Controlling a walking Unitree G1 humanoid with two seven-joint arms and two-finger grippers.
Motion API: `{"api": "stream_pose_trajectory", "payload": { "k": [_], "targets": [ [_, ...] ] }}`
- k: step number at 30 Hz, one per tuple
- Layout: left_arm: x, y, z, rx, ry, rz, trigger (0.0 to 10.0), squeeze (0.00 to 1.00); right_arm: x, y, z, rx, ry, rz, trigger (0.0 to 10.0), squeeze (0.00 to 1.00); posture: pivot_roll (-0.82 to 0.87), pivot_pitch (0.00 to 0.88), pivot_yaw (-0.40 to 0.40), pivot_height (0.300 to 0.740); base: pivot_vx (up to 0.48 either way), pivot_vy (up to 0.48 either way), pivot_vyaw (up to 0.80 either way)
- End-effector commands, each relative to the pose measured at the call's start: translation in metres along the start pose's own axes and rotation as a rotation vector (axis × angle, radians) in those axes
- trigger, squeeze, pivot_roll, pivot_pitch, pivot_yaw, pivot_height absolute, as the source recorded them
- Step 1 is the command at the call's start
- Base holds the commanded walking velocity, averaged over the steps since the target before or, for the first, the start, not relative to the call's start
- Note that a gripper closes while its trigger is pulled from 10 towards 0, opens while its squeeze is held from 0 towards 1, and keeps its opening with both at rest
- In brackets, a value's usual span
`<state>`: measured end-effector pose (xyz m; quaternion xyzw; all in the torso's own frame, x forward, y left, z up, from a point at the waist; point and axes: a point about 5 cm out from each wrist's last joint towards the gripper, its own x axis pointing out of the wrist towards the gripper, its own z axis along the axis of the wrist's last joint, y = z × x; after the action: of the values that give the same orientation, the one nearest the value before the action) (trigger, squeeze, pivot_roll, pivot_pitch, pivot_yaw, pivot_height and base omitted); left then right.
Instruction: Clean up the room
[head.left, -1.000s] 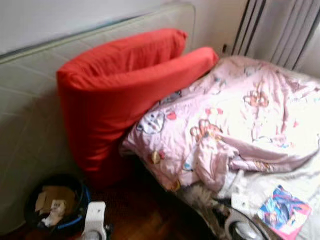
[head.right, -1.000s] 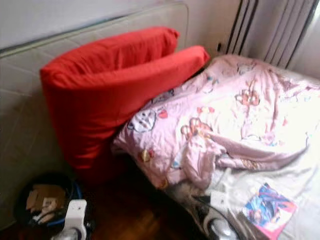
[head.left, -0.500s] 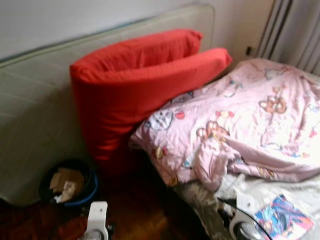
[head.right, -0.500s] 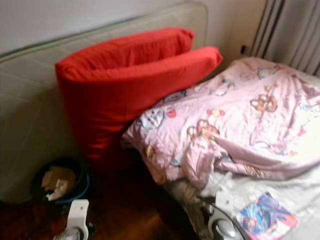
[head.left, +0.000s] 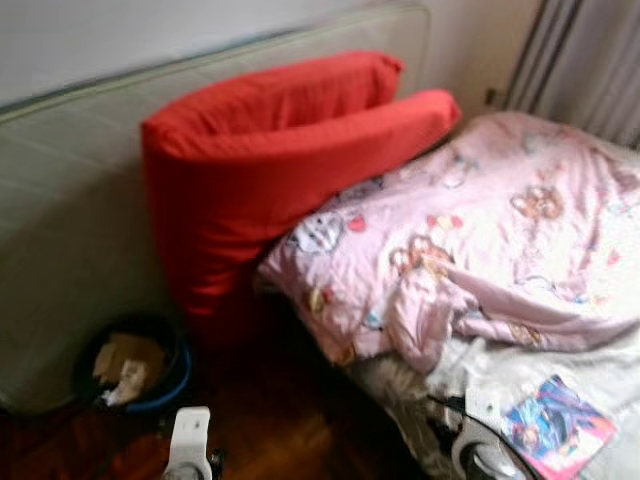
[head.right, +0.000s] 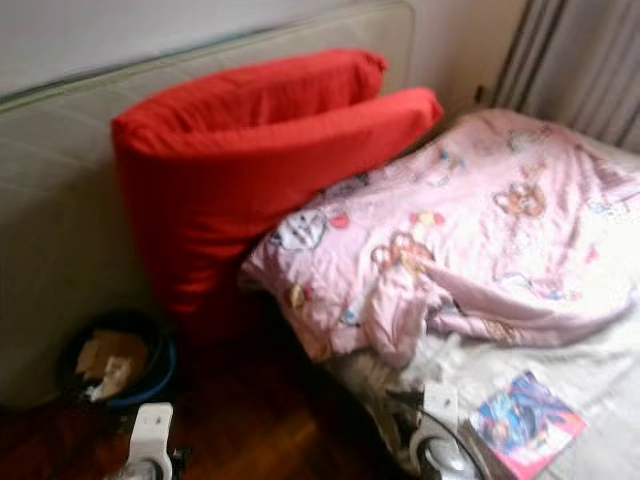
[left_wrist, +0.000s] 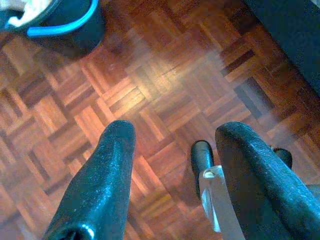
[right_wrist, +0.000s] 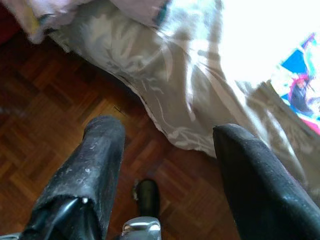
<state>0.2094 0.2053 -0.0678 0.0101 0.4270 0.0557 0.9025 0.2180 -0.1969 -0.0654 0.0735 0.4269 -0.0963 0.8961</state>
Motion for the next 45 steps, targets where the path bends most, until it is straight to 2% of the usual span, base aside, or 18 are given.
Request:
{"api": "stream_pose_trajectory", "payload": {
  "k": [1, 35, 45],
  "targets": [
    [0.0000, 0.0037, 0.0010, 0.004, 0.001, 0.010, 10.0, 0.00, 0.0002, 0.0018, 0.0010, -0.002, -0.001, 0.004, 10.0, 0.00, -0.05, 0.000, 0.018, 0.733, 0.000, 0.000, -0.78],
    [0.0000, 0.0028, 0.0017, 0.008, -0.005, -0.007, 10.0, 0.00, 0.0002, 0.0018, 0.0011, -0.010, -0.001, 0.006, 10.0, 0.00, -0.05, 0.000, 0.020, 0.733, 0.000, 0.000, -0.78],
    [-0.0002, 0.0035, 0.0000, 0.005, 0.003, -0.019, 10.0, 0.00, 0.0000, 0.0029, 0.0012, -0.007, -0.016, 0.010, 10.0, 0.00, -0.06, 0.000, 0.028, 0.733, 0.000, 0.000, 0.00]
  ]
}}
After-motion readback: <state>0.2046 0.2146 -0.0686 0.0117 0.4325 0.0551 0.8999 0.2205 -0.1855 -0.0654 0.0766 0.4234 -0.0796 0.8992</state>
